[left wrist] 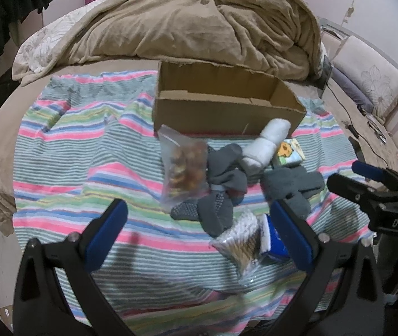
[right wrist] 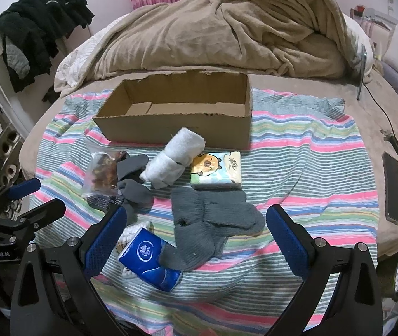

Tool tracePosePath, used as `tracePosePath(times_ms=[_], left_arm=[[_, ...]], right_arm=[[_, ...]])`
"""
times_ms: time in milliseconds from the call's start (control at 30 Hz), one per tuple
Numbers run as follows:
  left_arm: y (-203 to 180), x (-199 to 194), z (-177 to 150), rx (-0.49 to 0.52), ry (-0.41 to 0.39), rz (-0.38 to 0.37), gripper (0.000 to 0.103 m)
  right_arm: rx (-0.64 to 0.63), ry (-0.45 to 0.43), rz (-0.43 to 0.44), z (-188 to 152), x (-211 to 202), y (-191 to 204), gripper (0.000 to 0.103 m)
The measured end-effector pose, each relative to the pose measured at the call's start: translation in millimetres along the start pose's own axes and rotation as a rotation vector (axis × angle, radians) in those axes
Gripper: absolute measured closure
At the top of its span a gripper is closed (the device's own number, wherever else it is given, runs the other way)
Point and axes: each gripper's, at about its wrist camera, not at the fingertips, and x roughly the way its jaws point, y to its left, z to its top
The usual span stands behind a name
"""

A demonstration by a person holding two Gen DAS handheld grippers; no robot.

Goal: Organize objects
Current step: 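Grasp the clear snack bag with the left tool while the right tool grasps grey socks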

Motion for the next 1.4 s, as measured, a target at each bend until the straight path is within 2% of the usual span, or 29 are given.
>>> tracePosePath(times_ms=[733,800,900,1100,1133,1233,1333,1367,1400], left_arm=[[18.3,76.4,17.5,-0.012,0.093,0.034,0.002],[20.1,83.7,19.0,-0.009,0.098,0.040,0.003],[22.0,94.7,21.2,0.002,0.114,0.048,0.010],[26.0,110.7,23.6,0.016,0.123,0.046,0.013],[27.1,111.4,23.5,0.016,0.123,0.044,0.016],[27.8,114.3,24.2,0.027,0.129,0.036,0.035],[27.5,113.1,23.5,0.027,0.134,-0.001,0.051],[26.0,112.1,23.2,0.032,0.134,-0.004,0.053],[23.9,110.4,22.4,0.037,0.132,-0.007,0.055]], right_arm=[[0.030,0.129,0.002,3.2,70.9,-20.9,0.003],[0.025,0.141,0.004,3.1,76.9,-22.2,0.004],[0.016,0.154,0.007,3.0,85.0,-21.9,0.005],[-0.017,0.184,0.002,-1.2,100.3,-18.4,0.009],[-0.026,0.187,-0.005,-2.3,101.7,-17.7,0.009],[-0.070,0.186,-0.023,-5.4,103.0,-14.4,0.010],[-0.087,0.187,0.009,-8.0,100.7,-13.8,0.026],[-0.087,0.188,0.032,-8.8,99.2,-14.2,0.036],[-0.086,0.188,0.051,-8.8,98.0,-14.7,0.041]])
